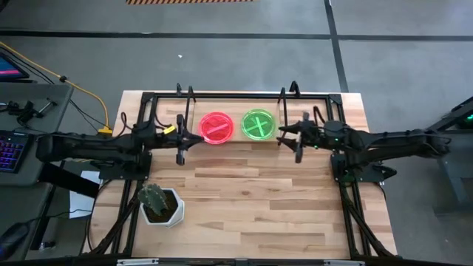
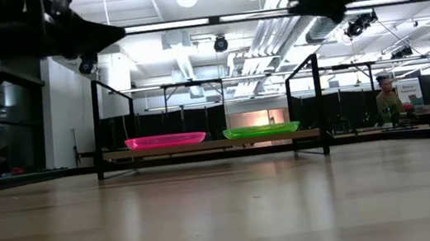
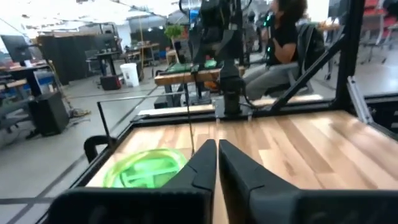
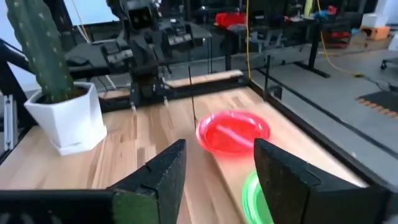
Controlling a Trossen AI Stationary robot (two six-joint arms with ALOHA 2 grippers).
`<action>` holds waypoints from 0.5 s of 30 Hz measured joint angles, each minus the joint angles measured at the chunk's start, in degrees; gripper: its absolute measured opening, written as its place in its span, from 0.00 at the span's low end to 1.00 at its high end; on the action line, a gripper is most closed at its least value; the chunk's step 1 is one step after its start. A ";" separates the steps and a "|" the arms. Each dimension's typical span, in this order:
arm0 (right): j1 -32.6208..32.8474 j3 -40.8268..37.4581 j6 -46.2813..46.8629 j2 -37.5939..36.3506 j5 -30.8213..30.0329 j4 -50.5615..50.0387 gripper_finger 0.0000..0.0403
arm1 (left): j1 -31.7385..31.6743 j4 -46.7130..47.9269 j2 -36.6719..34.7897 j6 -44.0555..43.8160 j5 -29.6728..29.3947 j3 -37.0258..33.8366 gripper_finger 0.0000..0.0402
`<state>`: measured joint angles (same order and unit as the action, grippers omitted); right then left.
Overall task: Place and stack plates onto a shelf
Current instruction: Return to Home Position
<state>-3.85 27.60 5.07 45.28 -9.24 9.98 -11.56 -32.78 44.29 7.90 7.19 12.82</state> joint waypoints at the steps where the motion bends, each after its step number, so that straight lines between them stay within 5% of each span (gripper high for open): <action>1: 0.02 -1.19 0.41 -1.68 0.00 -1.00 0.43 | 0.26 -1.54 0.00 -0.38 -0.01 -0.79 0.01; 4: -0.01 -4.14 2.27 -7.26 -0.04 -5.48 0.34 | 1.39 -5.33 -0.02 -0.81 -0.09 -3.02 0.01; 9: 0.05 -5.42 2.46 -16.19 -0.19 -16.46 0.06 | 3.52 -5.96 -0.02 0.22 -0.07 -4.71 0.00; 15: 0.21 -5.42 3.48 -24.35 -0.72 -21.53 0.03 | 4.05 -7.91 -0.67 -0.76 -0.03 -8.91 0.00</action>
<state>-3.64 22.17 8.55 20.93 -9.96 -11.55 -7.51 -40.69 43.62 7.14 7.16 3.91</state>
